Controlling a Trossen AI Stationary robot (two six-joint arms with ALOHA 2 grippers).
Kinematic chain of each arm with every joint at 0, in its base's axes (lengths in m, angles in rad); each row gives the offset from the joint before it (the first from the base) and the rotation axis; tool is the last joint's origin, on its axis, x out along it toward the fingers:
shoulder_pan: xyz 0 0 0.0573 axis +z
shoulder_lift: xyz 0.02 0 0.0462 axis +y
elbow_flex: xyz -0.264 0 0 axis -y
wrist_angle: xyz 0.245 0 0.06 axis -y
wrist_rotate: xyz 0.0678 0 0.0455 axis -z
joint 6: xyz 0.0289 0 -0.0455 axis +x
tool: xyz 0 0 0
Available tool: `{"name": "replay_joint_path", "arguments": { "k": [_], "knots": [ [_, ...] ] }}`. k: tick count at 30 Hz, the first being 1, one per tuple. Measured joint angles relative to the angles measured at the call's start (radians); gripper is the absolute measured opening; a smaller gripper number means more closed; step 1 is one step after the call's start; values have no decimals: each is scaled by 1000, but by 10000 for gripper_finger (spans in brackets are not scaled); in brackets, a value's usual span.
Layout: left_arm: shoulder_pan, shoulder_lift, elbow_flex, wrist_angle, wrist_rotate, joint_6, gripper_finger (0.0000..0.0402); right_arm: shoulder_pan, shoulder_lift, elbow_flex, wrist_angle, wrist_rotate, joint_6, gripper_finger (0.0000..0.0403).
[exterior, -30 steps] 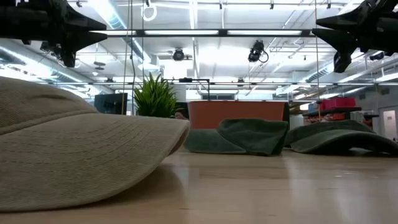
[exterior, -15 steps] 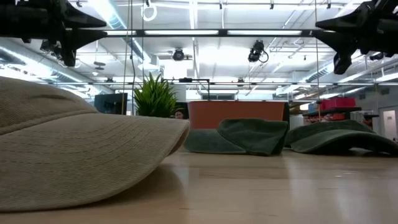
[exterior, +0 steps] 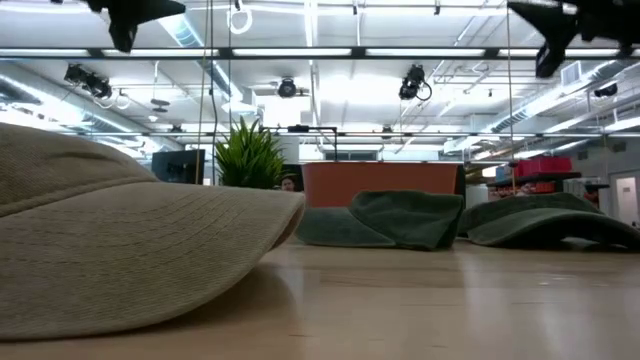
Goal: Pick & Place hat
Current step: Put the top brown cap into the blue bin
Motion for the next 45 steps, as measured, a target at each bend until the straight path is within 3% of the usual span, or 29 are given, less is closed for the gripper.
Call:
{"name": "replay_joint_path", "arguments": {
  "k": [5,9,15,24,34,45],
  "knots": [
    [0,122,167,-257,18,-172,115,0,163,201,-201,-2,-39,91],
    [0,214,243,-411,34,-417,115,0,300,329,-331,-2,-37,91],
    [0,366,255,-489,212,-563,115,0,468,429,-350,-1,-115,91],
    [0,601,254,-512,354,-685,115,0,661,479,-348,0,-132,91],
    [2,784,254,-580,351,-755,115,0,775,480,-348,0,-56,91],
    [24,932,254,-586,348,-901,115,0,801,480,-344,0,-43,91]
  ]
}}
